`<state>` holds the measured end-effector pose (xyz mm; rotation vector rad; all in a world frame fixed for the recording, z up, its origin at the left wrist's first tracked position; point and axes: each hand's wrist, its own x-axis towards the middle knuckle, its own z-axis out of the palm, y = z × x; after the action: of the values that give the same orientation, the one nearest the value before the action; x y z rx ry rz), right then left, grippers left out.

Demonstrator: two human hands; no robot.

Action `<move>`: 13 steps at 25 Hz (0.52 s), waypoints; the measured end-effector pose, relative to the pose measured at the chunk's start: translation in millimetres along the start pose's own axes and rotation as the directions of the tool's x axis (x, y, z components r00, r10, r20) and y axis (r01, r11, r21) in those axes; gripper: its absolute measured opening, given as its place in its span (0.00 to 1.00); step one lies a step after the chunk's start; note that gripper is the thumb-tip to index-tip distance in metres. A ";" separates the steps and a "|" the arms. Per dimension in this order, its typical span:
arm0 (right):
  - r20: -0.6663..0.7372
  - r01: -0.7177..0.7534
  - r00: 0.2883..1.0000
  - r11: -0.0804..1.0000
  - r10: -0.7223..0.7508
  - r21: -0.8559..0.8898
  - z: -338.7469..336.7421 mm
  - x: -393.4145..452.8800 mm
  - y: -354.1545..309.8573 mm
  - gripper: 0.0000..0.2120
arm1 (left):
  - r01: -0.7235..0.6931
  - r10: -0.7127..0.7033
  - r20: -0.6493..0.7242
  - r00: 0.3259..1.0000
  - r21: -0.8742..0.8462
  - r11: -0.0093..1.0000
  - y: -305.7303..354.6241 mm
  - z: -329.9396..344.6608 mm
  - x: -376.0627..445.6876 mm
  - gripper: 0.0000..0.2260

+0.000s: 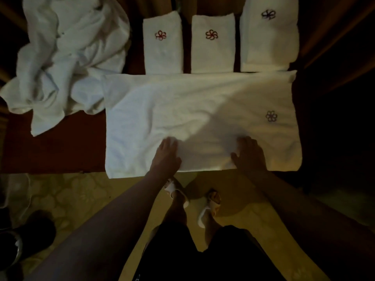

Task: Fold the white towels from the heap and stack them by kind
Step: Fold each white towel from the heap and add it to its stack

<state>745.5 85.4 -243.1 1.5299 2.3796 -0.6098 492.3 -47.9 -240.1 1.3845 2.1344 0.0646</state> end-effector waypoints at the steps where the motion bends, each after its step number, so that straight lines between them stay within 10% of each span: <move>1: -0.008 0.023 1.000 1.000 -0.023 -0.018 -0.1 3.9 1.7 0.28 | -0.003 0.003 0.004 1.000 0.019 1.000 -3.7 -0.3 4.5 0.31; 10: -0.212 0.172 0.960 0.982 -0.185 -0.080 10.8 1.3 15.1 0.10 | -0.247 0.249 0.020 0.968 0.211 0.946 22.7 -0.9 10.6 0.19; 13: -0.177 0.207 0.955 0.962 -0.238 -0.179 19.0 -5.0 14.4 0.18 | -0.337 0.320 0.109 0.941 0.213 0.917 45.4 17.7 12.1 0.18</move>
<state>760.3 77.7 -260.8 1.3193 2.7020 -0.3122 534.8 -21.6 -244.4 1.8437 1.8742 -0.1026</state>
